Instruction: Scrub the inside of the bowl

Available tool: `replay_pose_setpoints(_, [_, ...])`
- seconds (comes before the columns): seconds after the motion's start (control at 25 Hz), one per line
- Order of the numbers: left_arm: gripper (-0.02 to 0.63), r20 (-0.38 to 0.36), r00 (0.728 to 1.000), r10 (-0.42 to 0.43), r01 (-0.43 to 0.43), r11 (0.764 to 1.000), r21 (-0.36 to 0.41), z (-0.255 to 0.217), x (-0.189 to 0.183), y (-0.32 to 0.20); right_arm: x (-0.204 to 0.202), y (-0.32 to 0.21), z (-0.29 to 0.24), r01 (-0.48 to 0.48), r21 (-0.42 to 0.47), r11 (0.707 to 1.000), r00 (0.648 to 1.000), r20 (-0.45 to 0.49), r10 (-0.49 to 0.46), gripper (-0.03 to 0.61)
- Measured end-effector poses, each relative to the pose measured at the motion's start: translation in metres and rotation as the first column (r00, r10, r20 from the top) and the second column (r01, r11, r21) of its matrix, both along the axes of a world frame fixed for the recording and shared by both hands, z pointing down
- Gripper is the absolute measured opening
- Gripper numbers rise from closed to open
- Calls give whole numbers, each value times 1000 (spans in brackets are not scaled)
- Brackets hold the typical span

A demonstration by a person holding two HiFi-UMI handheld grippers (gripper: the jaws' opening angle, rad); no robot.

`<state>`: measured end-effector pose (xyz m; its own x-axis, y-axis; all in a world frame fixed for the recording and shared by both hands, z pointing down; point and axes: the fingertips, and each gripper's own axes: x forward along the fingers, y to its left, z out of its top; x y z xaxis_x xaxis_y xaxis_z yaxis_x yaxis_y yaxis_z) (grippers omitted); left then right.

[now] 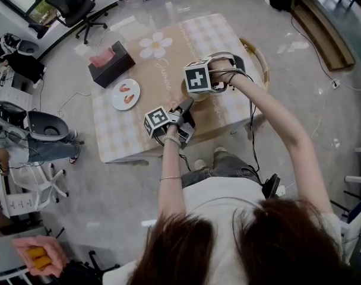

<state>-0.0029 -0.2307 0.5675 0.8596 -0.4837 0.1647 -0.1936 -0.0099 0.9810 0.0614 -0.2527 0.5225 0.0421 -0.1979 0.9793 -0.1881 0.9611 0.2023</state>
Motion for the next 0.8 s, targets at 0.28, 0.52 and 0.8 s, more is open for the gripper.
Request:
replay_pose_setpoints(0.28, [92, -5, 1000, -6, 6, 1000, -2, 1, -1, 0, -2, 6, -1, -16, 7, 1000, 1000, 13, 16, 78])
replay_pose_setpoints(0.52, [92, -11, 1000, -6, 6, 1000, -7, 2, -2, 0, -11, 13, -1, -44, -14, 999, 997, 55, 45, 78])
replay_pose_setpoints(0.8, [92, -16, 1000, -3, 3, 1000, -8, 1, -1, 0, -16, 19, 0, -71, -32, 997, 995, 73, 73, 78])
